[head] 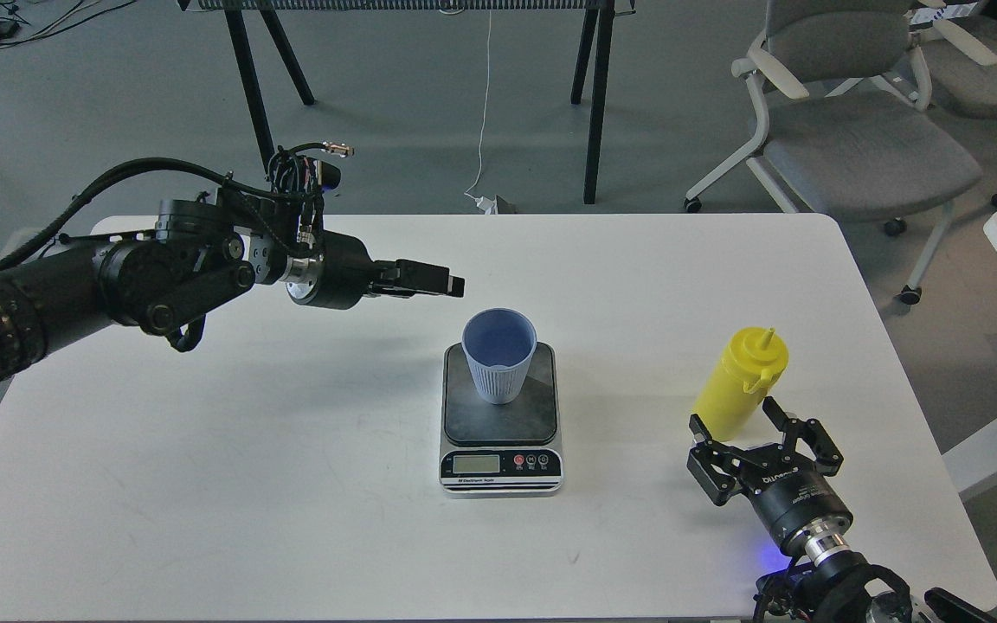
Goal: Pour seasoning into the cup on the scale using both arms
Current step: 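Move the right gripper to the yellow bottle and grasp it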
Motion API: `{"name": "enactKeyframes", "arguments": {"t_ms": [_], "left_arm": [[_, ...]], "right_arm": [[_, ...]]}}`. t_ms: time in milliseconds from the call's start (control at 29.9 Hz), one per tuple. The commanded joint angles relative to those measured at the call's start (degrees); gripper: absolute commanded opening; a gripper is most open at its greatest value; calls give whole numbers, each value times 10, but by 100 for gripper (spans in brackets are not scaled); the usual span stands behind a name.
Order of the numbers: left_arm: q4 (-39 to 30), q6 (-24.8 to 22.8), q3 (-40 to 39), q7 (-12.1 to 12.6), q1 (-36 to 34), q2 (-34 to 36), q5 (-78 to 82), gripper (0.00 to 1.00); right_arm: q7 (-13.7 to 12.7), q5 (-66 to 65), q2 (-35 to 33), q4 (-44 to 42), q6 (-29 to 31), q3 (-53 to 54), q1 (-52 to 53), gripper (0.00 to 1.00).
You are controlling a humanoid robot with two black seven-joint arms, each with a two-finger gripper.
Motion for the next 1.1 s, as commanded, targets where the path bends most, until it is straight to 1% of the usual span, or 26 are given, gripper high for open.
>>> {"name": "enactKeyframes", "arguments": {"t_ms": [0, 535, 735, 1070], "left_arm": [[0, 0, 1, 0, 0, -1, 1, 99], [1, 0, 2, 0, 12, 2, 9, 99], [0, 0, 2, 0, 16, 2, 9, 99], [0, 0, 2, 0, 24, 1, 9, 99]], "right_arm": [[1, -1, 4, 2, 0, 1, 6, 99], [1, -1, 0, 14, 0, 10, 15, 99], [1, -1, -4, 14, 0, 30, 16, 99], [0, -1, -7, 7, 0, 39, 45, 98]]}}
